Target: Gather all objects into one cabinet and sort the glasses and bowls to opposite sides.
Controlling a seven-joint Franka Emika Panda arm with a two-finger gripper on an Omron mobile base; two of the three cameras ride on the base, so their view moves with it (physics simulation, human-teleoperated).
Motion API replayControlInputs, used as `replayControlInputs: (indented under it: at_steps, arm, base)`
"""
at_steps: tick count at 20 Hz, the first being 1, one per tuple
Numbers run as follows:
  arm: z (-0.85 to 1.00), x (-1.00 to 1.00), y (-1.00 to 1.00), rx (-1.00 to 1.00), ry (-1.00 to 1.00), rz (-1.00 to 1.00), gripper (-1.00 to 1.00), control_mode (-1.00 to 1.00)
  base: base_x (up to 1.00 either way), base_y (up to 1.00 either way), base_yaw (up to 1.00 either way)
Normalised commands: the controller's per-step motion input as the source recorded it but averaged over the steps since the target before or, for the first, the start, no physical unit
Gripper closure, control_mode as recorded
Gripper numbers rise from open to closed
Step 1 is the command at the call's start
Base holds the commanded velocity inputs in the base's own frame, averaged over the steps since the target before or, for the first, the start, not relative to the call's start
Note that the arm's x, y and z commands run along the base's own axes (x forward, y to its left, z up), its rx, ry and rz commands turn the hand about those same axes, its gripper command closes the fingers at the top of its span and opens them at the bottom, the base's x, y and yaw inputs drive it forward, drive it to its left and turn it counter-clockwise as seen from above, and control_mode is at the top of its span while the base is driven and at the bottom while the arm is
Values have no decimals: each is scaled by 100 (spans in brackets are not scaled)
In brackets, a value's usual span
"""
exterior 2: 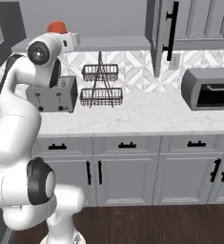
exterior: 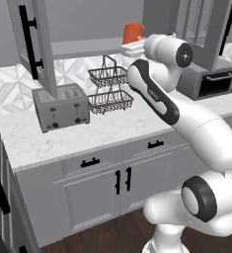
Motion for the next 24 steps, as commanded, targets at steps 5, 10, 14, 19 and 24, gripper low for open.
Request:
replayControlInputs:
  at_steps: [5,10,14,19,24]
  arm:
    - [0,0,0,0,0,0,100,100]
    - [0,0,0,0,0,0,100,100]
    - [0,0,0,0,0,0,100,100]
    - [0,0,0,0,0,0,100,100]
    - [0,0,0,0,0,0,100,100]
  base:
    - [-27,-17,-22]
    - [-9,-6,-23]
    - [-8,-8,-24]
    - [0,-15,-40]
    - [0,-16,-46]
